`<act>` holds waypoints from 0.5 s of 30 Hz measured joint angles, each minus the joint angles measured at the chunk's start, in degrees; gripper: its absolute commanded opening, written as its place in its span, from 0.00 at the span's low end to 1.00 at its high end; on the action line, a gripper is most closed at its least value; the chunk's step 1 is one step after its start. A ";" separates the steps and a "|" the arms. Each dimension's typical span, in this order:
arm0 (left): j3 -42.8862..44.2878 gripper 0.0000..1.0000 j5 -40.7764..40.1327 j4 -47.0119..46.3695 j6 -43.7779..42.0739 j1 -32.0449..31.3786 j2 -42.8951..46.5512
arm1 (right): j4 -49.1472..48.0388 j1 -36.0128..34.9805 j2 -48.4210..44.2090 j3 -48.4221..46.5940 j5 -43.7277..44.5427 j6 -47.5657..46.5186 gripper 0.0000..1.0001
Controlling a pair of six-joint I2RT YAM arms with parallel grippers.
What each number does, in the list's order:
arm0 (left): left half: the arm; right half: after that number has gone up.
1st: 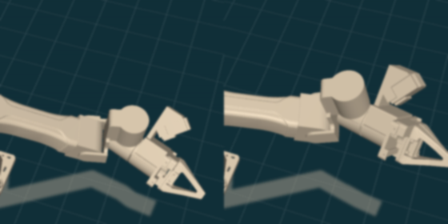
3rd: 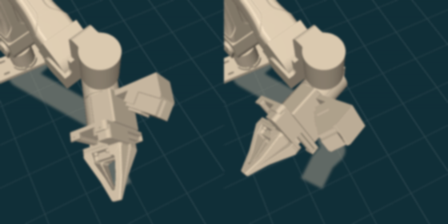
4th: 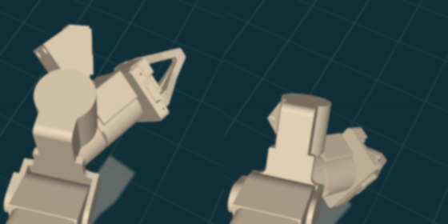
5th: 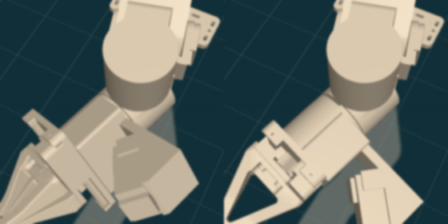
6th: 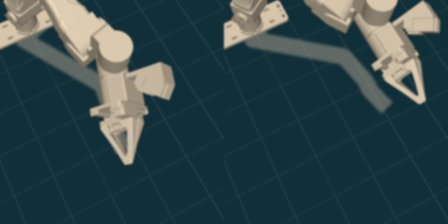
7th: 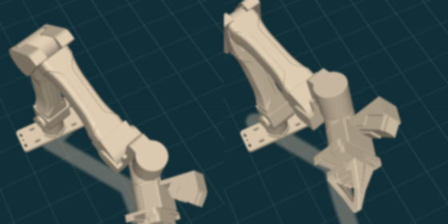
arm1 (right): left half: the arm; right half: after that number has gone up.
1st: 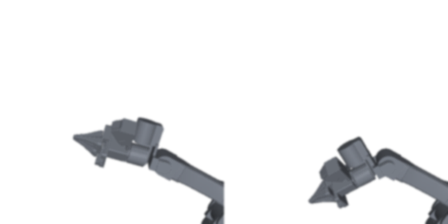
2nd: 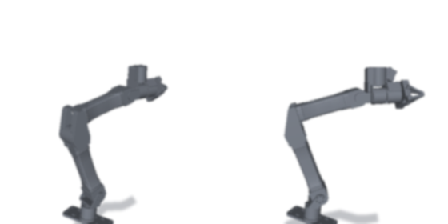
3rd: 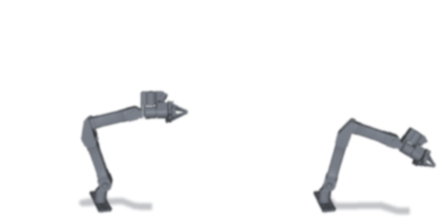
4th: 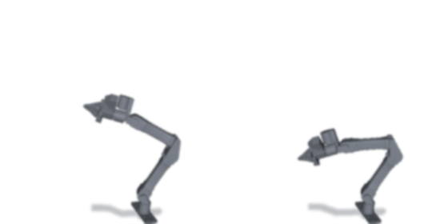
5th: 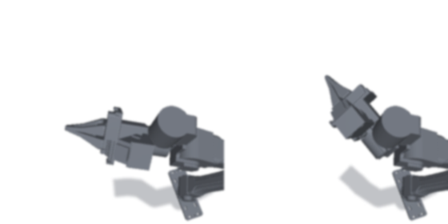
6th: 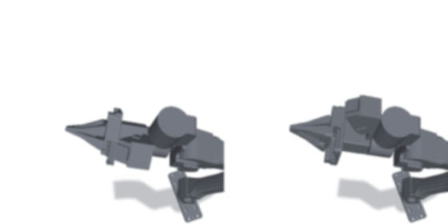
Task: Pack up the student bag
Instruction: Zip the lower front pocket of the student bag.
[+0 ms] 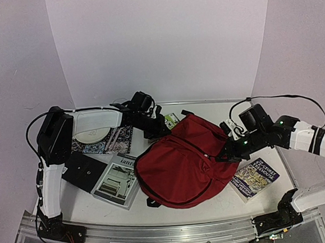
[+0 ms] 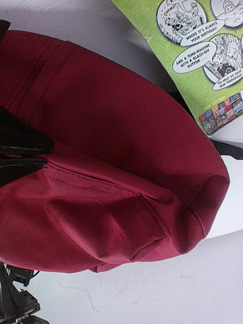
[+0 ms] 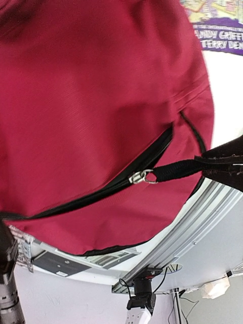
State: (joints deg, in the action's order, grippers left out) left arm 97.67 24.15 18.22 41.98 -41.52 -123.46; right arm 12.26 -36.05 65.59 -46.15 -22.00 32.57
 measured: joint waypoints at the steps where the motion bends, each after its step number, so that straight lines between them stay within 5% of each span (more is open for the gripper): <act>1: 0.00 0.00 -0.22 0.01 -0.01 0.24 0.00 | 0.67 0.00 -0.85 0.45 0.41 0.44 0.00; 15: 0.00 0.00 0.84 0.44 0.23 1.56 0.00 | 2.51 0.00 -6.65 4.17 6.04 4.88 0.00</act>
State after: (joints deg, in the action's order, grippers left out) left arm 97.67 24.99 18.65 42.20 -39.95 -123.46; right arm 14.76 -36.05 58.94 -41.98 -15.95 37.45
